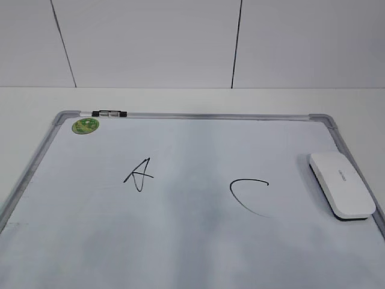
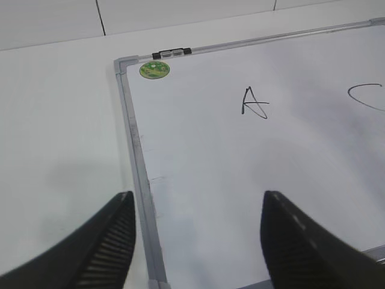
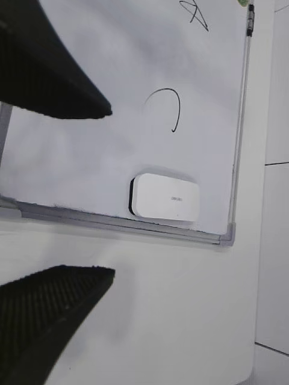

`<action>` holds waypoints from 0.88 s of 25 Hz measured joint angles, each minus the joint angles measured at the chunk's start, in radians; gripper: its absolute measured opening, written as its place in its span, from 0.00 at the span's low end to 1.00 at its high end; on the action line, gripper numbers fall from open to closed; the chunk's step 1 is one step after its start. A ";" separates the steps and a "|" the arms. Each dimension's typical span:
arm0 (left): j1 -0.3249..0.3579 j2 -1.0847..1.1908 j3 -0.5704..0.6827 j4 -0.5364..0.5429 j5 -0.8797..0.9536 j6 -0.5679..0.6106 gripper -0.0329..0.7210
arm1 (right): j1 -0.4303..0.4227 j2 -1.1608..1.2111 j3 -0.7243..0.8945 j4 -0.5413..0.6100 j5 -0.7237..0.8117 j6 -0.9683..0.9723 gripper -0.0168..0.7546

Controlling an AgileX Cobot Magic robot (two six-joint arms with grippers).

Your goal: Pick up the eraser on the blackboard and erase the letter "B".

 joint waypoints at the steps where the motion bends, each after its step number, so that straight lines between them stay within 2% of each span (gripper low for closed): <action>1: 0.000 0.000 0.006 0.008 0.000 0.000 0.69 | 0.000 0.000 0.019 0.000 -0.008 -0.002 0.79; 5: 0.000 0.000 0.014 0.067 0.009 -0.005 0.61 | 0.002 0.000 0.090 -0.002 -0.026 -0.004 0.79; 10: 0.000 0.000 0.027 0.163 0.017 -0.100 0.53 | 0.002 0.000 0.094 -0.004 -0.042 -0.005 0.79; 19: 0.000 0.000 0.027 0.173 0.017 -0.118 0.51 | 0.002 0.000 0.116 -0.063 -0.036 0.038 0.78; 22: 0.000 0.000 0.027 0.143 0.017 -0.120 0.51 | 0.002 0.000 0.116 -0.063 -0.036 0.039 0.78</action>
